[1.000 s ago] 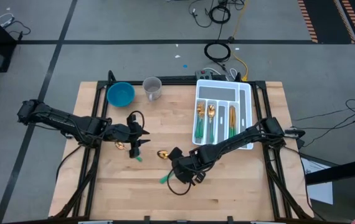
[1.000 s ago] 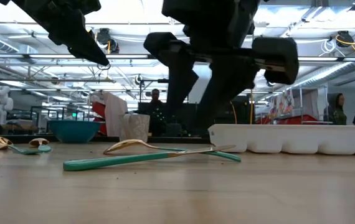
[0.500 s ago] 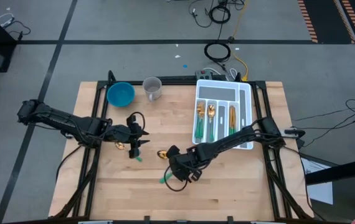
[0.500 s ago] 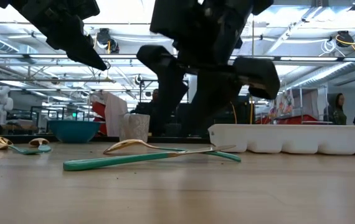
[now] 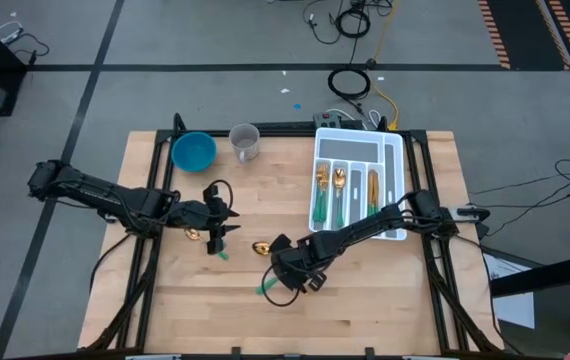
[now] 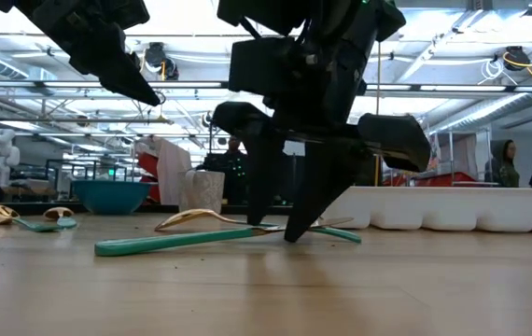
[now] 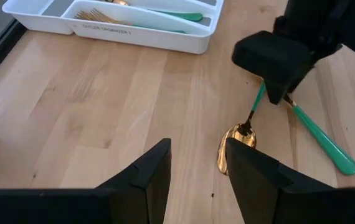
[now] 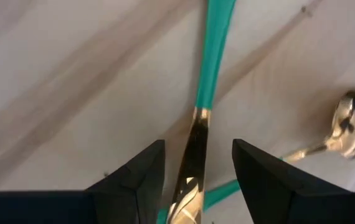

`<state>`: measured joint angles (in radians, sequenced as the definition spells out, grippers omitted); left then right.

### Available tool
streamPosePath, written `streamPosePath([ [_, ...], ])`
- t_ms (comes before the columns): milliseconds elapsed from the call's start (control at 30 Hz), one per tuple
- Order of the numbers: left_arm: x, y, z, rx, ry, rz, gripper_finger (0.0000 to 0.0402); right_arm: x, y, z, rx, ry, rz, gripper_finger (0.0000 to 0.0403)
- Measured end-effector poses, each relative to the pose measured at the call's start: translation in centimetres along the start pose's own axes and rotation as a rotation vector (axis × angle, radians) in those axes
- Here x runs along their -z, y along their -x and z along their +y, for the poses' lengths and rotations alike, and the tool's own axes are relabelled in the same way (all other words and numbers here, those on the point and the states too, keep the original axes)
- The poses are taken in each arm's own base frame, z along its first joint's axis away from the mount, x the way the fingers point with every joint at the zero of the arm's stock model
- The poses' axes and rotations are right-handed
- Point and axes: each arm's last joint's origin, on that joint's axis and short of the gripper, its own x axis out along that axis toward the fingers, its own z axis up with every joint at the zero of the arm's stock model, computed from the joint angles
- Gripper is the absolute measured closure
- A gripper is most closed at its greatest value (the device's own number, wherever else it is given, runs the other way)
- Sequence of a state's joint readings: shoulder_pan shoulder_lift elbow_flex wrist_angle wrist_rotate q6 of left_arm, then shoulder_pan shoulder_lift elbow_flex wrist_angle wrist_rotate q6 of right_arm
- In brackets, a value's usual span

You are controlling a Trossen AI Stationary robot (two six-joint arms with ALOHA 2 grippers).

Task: Sort silverware
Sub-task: Put the green knife into the white silverware organizer

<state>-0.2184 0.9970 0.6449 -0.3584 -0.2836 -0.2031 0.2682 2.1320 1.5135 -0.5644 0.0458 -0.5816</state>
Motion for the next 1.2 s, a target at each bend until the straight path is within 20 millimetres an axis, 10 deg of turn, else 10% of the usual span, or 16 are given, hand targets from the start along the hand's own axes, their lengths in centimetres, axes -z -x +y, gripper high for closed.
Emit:
streamPosePath([
  [500, 0.0, 0.0, 0.0, 0.000, -0.026, 0.001, 0.0242, 0.8, -0.1, -0.9, -0.060, -0.034, -0.019, 0.0277],
  [833, 0.0, 0.0, 0.0, 0.000, -0.029, 0.001, 0.0242, 0.7, 0.0, -0.9, -0.063, -0.024, -0.025, 0.0390],
  [1200, 0.0, 0.0, 0.0, 0.000, -0.027, 0.001, 0.0242, 0.1, 0.0, 0.1, -0.066, -0.018, -0.026, 0.0399],
])
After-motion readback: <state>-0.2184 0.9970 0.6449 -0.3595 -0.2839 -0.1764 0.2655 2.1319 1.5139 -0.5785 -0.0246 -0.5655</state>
